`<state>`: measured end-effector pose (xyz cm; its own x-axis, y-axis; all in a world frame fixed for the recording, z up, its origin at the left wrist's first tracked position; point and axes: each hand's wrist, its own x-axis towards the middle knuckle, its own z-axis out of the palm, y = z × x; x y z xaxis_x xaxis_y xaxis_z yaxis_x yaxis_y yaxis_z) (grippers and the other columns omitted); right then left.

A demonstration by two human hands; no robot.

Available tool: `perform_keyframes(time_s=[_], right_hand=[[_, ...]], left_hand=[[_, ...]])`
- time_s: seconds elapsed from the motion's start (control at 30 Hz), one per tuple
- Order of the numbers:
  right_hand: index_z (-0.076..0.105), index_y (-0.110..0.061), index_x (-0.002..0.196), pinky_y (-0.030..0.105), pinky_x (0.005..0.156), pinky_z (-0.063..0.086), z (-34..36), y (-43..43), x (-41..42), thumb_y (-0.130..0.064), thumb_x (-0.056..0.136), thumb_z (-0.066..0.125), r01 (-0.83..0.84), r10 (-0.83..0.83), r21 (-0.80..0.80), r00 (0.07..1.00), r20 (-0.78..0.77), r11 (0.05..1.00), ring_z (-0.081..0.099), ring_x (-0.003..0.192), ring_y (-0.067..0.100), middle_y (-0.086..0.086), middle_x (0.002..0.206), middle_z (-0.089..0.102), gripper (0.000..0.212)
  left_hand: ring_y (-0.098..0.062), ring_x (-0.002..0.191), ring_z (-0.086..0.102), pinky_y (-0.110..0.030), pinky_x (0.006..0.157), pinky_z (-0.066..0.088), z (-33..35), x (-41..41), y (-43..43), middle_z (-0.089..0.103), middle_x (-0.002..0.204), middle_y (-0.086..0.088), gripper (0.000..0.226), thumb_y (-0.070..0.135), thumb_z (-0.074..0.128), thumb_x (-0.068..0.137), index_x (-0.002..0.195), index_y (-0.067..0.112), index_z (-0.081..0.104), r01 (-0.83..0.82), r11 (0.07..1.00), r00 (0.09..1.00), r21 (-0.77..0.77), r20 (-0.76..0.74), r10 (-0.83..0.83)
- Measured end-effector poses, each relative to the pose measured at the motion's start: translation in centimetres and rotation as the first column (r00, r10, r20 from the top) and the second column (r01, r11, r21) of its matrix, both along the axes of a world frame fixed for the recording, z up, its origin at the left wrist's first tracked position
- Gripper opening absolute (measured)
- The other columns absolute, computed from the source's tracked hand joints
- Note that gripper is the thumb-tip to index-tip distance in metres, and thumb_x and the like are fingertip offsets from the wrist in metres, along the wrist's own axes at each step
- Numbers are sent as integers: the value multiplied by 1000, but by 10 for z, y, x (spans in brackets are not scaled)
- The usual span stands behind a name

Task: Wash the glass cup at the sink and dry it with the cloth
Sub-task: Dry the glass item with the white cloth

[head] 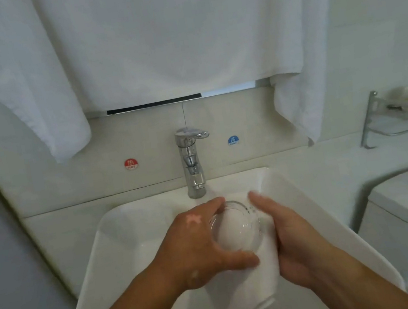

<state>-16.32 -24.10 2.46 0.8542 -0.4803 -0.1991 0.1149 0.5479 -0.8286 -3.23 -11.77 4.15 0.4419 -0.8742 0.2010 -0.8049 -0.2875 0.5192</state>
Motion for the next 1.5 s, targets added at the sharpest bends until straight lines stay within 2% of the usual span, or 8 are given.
perform_keyframes(time_s=[0.27,0.37,0.47,0.67,0.9,1.17,1.37,1.5], right_hand=[[66,3,125,55,93,55,-12,-23,-11,-20,57,81,117,-118,-24,993,-12,993,66,112,49,33,121,67,73],[68,1,125,56,100,52,-12,-34,-16,-26,42,91,51,-51,-6,998,33,999,64,117,47,30,124,67,90],[67,-2,127,56,104,50,-11,-33,-10,-22,54,83,26,-22,-73,998,53,997,64,118,45,26,124,69,77],[67,-30,121,54,100,53,-9,-20,1,-31,72,71,148,-192,-530,981,-29,835,72,108,24,0,114,76,50],[69,-28,118,52,100,53,-19,-3,6,-31,77,73,195,-230,-599,973,19,776,73,107,18,-3,112,77,41],[68,-19,125,57,102,52,-24,4,5,-22,77,75,187,-168,-424,982,83,886,71,111,32,10,118,75,48],[66,-23,125,56,97,55,-25,0,1,-28,68,83,220,-206,-514,975,84,829,72,108,27,5,117,75,60],[64,-16,130,44,95,58,-17,-10,-4,-22,71,84,25,-1,-437,998,55,899,69,114,32,12,123,73,63]], left_hand=[[-1,135,38,-26,113,34,-20,0,10,32,147,30,141,99,64,37,158,45,18,-128,990,945,-52,-310,105],[-25,117,69,-50,105,53,-27,0,13,70,133,4,114,78,85,42,142,30,55,-268,954,516,-133,-856,25],[-30,105,76,-49,93,58,-22,-11,1,79,116,-8,63,42,77,65,123,21,71,-284,935,250,-213,-958,-142],[-23,101,77,-43,88,61,-35,-13,-15,81,108,1,29,29,75,90,119,28,71,-417,856,496,-306,-865,-68],[-17,106,73,-48,97,58,-42,-12,-13,75,115,8,62,65,68,68,122,34,66,-426,836,683,-346,-729,46],[-26,106,75,-55,97,58,-37,-9,-7,78,113,-3,55,50,76,70,118,25,71,-371,846,610,-383,-788,-88],[-40,99,76,-45,79,64,-35,-9,-1,77,110,-23,42,7,82,75,116,7,73,-283,888,370,-363,-895,-248],[-44,106,73,-58,92,59,-32,0,-2,75,117,-24,52,12,83,71,121,10,71,-253,889,440,-381,-864,-244]])
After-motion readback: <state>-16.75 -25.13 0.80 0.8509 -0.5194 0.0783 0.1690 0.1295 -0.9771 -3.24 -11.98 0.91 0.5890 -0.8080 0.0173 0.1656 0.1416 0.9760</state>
